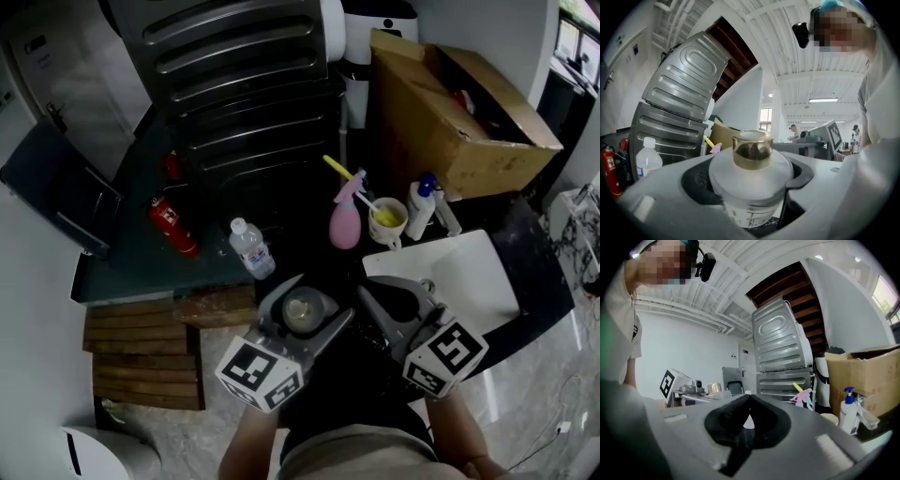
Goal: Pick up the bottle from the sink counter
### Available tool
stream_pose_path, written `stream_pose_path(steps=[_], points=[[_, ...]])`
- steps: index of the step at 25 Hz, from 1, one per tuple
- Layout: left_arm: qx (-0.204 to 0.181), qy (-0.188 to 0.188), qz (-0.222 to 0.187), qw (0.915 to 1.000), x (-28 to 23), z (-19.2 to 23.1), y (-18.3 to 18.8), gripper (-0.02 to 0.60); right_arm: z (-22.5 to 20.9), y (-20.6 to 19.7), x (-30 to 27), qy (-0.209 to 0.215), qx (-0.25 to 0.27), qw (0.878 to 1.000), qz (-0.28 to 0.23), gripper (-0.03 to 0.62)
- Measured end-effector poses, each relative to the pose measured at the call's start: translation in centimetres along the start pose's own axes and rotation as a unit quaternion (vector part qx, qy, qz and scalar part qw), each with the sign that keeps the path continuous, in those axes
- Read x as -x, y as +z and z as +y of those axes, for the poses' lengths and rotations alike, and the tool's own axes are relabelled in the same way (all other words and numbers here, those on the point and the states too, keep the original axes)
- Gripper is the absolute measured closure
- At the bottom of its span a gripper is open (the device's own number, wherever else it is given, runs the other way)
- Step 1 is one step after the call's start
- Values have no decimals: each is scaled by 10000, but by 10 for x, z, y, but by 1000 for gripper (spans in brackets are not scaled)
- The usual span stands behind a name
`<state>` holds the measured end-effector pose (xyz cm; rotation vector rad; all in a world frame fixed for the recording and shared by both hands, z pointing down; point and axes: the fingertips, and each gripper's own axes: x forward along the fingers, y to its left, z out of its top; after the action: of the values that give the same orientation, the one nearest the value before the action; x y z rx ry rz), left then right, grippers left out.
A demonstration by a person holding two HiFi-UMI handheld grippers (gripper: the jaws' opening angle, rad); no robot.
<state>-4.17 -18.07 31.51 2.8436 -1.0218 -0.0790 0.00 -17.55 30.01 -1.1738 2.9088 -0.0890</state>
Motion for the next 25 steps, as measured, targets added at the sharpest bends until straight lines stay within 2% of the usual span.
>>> stream_pose_path(steps=[5,14,25], points=[[16,-84,2,10000,8,-13,1,224,5,-2,7,-3,2,10000,23,591],[-106,-89,-280,9995,6,-30,12,224,4,0,18,221,87,9997,25,591],[-89,332,-525,9980,13,-47,27,225,3,5,35,464,194,9987,38,591]])
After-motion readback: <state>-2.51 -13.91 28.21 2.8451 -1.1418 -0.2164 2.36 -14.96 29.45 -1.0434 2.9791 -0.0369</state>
